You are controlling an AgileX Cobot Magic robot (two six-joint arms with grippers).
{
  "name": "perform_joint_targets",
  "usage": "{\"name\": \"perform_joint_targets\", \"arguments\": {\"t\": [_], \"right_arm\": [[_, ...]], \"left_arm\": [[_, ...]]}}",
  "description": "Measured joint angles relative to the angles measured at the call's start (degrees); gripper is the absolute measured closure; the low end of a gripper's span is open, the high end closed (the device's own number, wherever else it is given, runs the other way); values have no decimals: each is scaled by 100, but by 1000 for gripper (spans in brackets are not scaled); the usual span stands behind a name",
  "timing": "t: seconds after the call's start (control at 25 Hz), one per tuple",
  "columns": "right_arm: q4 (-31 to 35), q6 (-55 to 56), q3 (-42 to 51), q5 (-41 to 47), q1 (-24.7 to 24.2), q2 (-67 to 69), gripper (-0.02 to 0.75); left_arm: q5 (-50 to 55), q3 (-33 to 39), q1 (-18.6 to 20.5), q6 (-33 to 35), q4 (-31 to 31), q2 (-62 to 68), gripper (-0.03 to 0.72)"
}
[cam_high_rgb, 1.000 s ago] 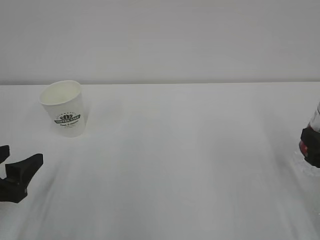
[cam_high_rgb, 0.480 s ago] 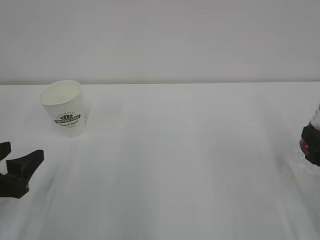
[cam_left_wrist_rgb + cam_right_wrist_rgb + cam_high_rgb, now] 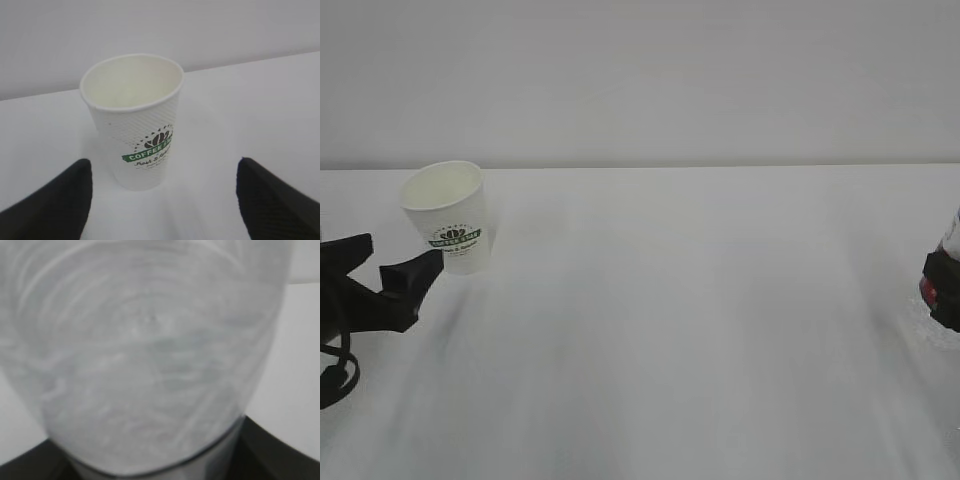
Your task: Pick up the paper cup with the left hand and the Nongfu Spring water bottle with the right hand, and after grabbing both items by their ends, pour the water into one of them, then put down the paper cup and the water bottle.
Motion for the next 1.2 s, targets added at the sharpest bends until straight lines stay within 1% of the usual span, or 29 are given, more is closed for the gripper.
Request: {"name": "perform_joint_targets", "arguments": {"t": [0.2,0.32,0.52,0.64,0.88,1.2], "right_arm": [[0,0,0,-33,0,0,288],[0,0,12,-33,0,0,288],[0,0,15,-45,0,0,288],[0,0,15,-45,0,0,288],[0,0,15,-57,0,0,288],[0,0,15,-57,0,0,288]], "left_arm": [[0,-629,0,-93,366,810,6],[0,-899,0,-324,391,1164,5],[0,-1222,0,-452,391,1520,5],[0,-1313,0,-498,281,1587,5],[0,-1357,0,-510,-210,1597,5],[-9,-1582,0,-513,-259,1788,-1]]}}
